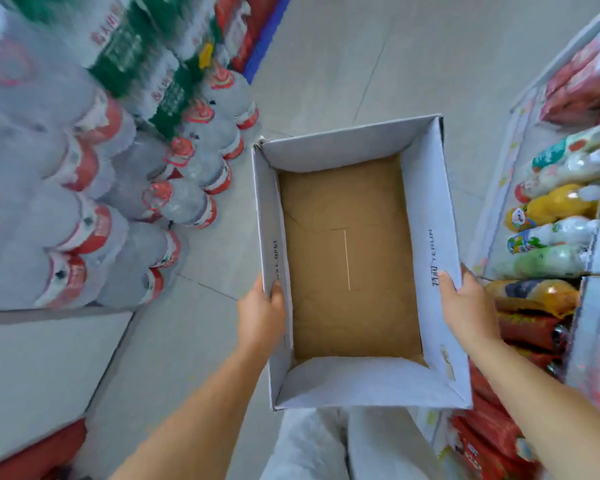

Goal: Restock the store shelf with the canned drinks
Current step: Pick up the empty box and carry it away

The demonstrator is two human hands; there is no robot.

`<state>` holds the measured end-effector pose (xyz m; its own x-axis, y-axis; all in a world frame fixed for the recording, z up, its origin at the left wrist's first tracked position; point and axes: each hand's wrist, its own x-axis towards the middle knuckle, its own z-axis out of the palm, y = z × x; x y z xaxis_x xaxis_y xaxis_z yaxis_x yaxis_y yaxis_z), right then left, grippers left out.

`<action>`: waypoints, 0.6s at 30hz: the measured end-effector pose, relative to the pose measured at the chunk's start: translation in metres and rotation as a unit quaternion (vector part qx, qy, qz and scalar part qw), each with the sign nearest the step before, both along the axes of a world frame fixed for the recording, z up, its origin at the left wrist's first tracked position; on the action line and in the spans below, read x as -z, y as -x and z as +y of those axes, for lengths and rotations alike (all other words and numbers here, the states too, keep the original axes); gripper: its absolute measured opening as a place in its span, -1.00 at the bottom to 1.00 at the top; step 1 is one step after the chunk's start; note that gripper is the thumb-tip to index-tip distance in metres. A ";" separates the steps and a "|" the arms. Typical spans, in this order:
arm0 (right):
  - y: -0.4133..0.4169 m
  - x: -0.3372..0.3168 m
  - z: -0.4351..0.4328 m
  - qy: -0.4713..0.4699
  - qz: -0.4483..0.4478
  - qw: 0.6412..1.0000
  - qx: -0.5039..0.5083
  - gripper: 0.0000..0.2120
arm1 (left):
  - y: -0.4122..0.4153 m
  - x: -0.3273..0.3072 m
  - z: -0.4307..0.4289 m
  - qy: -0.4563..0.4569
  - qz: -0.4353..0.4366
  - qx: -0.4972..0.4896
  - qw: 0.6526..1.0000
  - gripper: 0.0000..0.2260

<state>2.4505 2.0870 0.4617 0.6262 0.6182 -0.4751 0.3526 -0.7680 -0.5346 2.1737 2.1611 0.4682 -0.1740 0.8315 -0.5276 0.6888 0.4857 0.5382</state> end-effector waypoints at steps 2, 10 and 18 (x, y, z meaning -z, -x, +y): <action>0.025 -0.027 0.007 -0.012 -0.003 0.998 -0.061 -0.71 | 0.032 -0.027 -0.021 -0.007 -0.009 -0.051 0.999 -0.69; 0.157 -0.081 0.025 -0.044 0.016 0.946 -0.322 -0.74 | 0.154 -0.079 -0.159 -0.035 0.024 -0.290 0.956 -0.69; 0.366 -0.095 -0.053 -0.019 0.018 0.827 -0.561 -0.71 | 0.272 -0.085 -0.357 -0.018 0.031 -0.523 0.852 -0.64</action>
